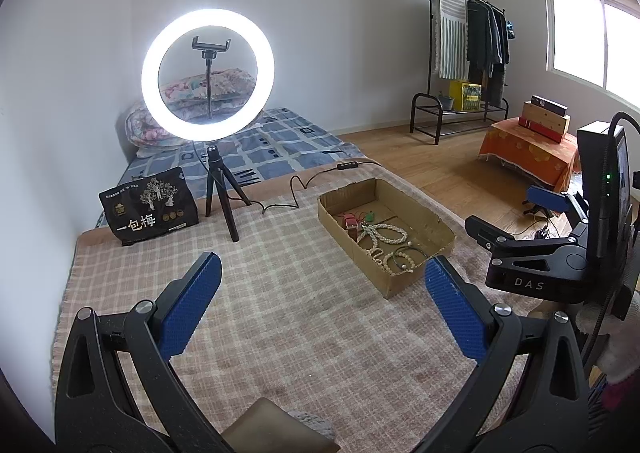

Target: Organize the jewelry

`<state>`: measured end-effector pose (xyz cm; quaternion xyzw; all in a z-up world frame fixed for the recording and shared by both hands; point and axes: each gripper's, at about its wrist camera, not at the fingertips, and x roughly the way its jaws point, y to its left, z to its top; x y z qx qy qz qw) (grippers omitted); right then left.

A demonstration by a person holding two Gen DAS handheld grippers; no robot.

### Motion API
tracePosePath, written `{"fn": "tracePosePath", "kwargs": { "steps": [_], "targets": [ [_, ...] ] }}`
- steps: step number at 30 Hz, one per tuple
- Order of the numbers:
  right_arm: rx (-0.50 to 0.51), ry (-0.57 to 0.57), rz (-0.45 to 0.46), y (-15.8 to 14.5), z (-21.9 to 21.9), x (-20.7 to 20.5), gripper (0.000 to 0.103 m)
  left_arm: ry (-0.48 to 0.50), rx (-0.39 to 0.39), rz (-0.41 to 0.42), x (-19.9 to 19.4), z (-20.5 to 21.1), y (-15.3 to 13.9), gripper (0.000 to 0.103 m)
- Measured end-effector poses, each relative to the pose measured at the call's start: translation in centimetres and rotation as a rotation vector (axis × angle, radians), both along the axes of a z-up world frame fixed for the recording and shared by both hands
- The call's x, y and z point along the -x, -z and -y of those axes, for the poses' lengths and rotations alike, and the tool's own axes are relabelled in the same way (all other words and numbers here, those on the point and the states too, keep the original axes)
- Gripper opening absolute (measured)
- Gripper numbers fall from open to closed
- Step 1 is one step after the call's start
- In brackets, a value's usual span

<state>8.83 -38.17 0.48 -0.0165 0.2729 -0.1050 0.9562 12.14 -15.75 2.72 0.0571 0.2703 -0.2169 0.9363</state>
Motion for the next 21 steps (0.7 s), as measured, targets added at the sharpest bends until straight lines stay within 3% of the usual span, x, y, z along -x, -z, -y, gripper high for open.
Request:
{"fn": "tracePosePath", "kwargs": {
  "steps": [21],
  "targets": [
    [0.005, -0.009, -0.019, 0.39, -0.19, -0.31, 0.103, -0.013, -0.010, 0.032, -0.29, -0.30, -0.85, 0.103]
  ]
}}
